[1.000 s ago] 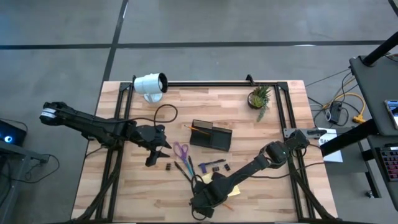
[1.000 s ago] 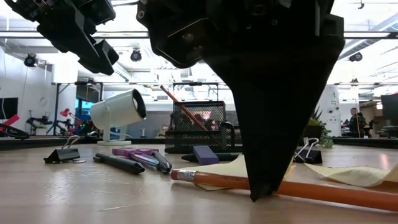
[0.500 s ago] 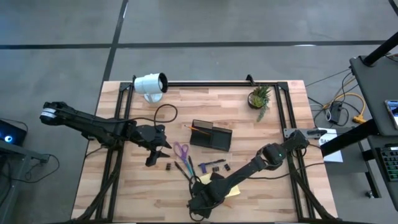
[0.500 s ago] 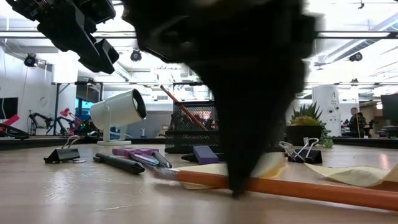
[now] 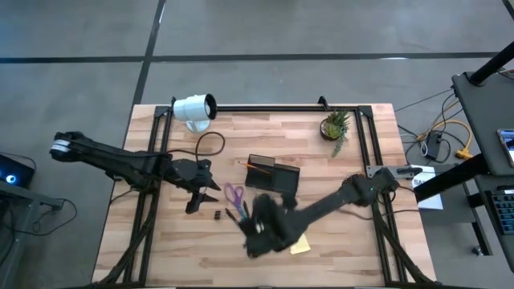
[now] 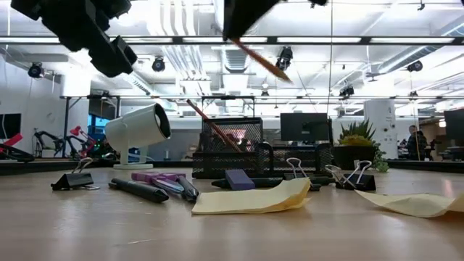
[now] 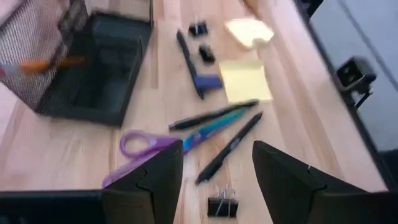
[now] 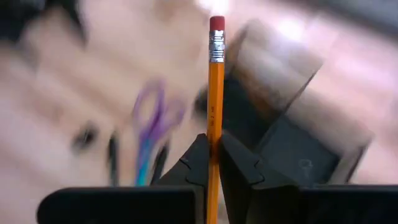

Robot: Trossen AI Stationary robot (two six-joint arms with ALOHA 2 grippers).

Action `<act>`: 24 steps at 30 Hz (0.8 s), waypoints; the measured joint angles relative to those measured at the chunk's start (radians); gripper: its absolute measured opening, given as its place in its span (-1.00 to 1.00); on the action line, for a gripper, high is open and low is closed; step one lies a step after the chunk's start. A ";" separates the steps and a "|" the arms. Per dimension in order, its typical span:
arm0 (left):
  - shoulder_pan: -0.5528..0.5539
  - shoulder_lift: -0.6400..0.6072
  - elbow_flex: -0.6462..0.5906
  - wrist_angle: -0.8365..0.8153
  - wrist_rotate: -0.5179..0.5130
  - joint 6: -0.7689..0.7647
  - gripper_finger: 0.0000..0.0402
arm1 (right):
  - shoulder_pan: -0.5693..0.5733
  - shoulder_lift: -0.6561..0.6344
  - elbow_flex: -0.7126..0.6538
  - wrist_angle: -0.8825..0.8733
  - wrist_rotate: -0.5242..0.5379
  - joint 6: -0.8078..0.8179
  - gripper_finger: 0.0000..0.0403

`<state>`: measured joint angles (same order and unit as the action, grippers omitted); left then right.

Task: Pick and place office supplies into organizer
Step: Put the orange pencil into the black desk organizer

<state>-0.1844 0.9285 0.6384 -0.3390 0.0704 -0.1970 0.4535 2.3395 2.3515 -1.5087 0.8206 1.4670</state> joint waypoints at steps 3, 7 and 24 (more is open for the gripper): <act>0.000 -0.032 -0.001 -0.008 -0.006 0.000 -0.11 | -0.061 -0.030 0.002 0.003 0.126 -0.131 -0.94; 0.000 -0.067 -0.001 -0.009 -0.032 0.041 -0.11 | -0.160 -0.056 0.000 0.004 0.259 -0.256 -0.94; 0.008 -0.078 0.004 -0.004 -0.236 0.047 -0.11 | -0.306 -0.075 -0.162 0.385 0.251 -0.663 -0.94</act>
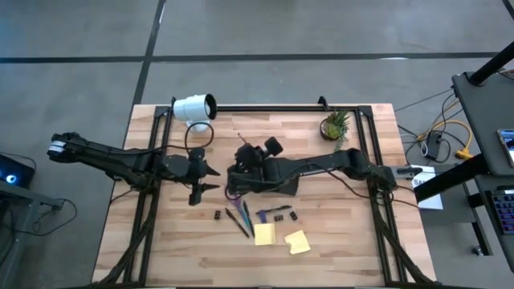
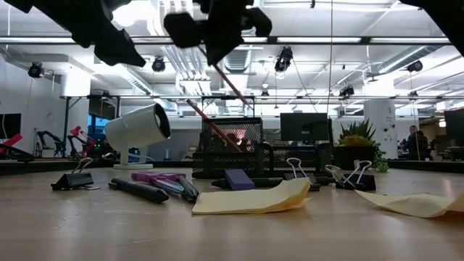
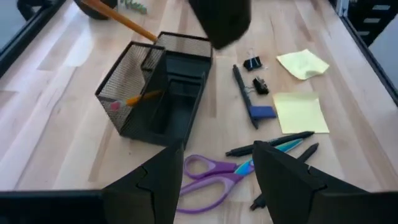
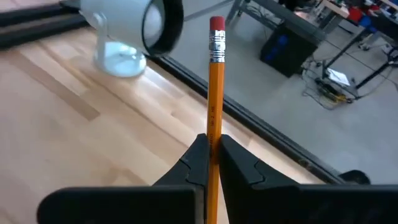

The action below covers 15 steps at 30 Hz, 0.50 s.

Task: Pick and place office supplies into organizer
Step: Put the orange pencil into the black desk organizer

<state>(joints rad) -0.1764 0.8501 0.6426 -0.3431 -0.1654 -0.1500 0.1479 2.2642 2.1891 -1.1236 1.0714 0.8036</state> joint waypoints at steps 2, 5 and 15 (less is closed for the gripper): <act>0.000 -0.002 0.000 0.000 -0.001 -0.001 -0.11 | -0.006 -0.001 -0.038 0.021 0.000 0.008 -0.94; 0.000 -0.005 0.000 -0.009 -0.001 -0.001 -0.11 | -0.009 -0.015 -0.120 0.120 0.020 0.007 -0.94; 0.000 -0.005 0.000 -0.012 -0.001 0.009 -0.11 | -0.022 -0.052 -0.415 0.471 0.073 -0.045 -0.94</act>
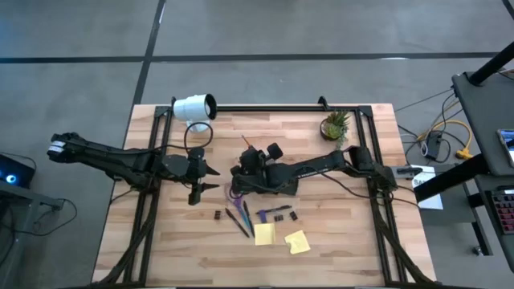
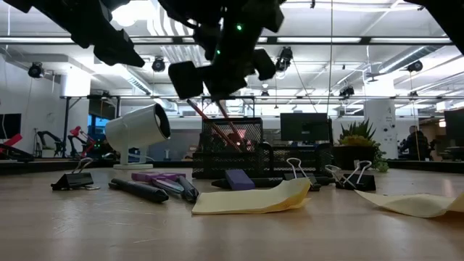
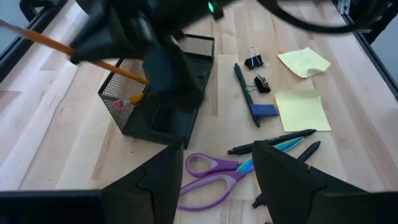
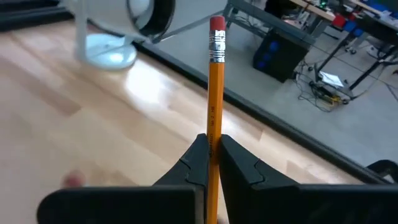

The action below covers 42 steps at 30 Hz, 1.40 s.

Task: Pick and place office supplies into organizer
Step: Put the orange pencil into the black desk organizer, then put the purple scissors into the black desk organizer

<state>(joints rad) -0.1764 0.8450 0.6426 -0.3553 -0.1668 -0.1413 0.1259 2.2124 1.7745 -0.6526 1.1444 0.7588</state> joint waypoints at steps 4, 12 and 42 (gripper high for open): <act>0.000 0.003 -0.002 0.000 0.000 0.001 -0.11 | 0.003 -0.002 -0.070 0.072 0.000 0.000 -0.94; 0.000 0.010 -0.006 -0.046 -0.005 -0.006 -0.11 | 0.020 -0.003 -0.107 0.065 -0.038 -0.004 -0.76; 0.038 0.410 -0.107 0.202 0.192 0.619 -0.11 | 0.353 0.011 0.034 -0.204 -0.449 0.079 0.10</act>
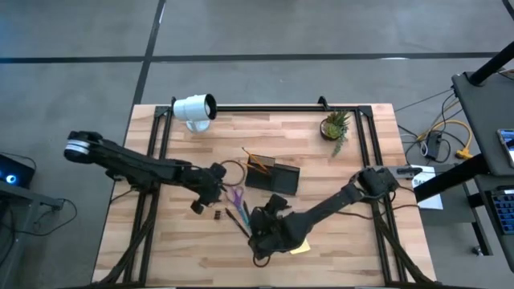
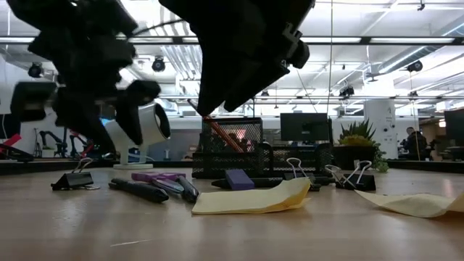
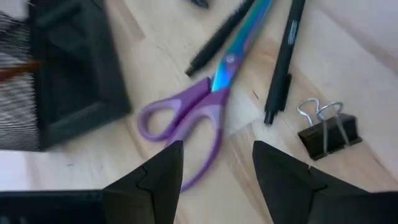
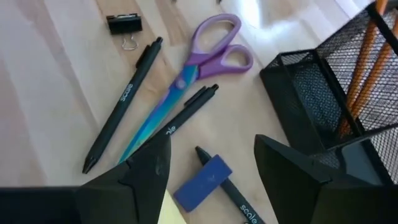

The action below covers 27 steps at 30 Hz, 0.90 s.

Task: Pick and place office supplies into organizer
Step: Put the purple scissors into the black desk organizer

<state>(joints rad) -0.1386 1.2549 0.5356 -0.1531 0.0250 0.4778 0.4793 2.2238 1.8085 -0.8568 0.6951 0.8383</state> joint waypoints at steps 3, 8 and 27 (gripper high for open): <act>0.002 0.072 0.040 0.024 -0.001 0.005 -0.14 | -0.002 0.000 0.002 -0.001 -0.003 0.041 0.10; 0.015 0.146 0.103 0.082 0.000 0.128 -0.27 | 0.001 -0.001 0.002 -0.001 -0.092 0.085 0.10; 0.102 0.371 0.236 -0.074 0.071 0.299 -0.50 | 0.016 -0.003 0.002 0.000 -0.147 0.113 0.10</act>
<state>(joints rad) -0.0368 1.6255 0.7711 -0.2276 0.0961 0.7770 0.4953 2.2204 1.8103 -0.8566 0.5482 0.9512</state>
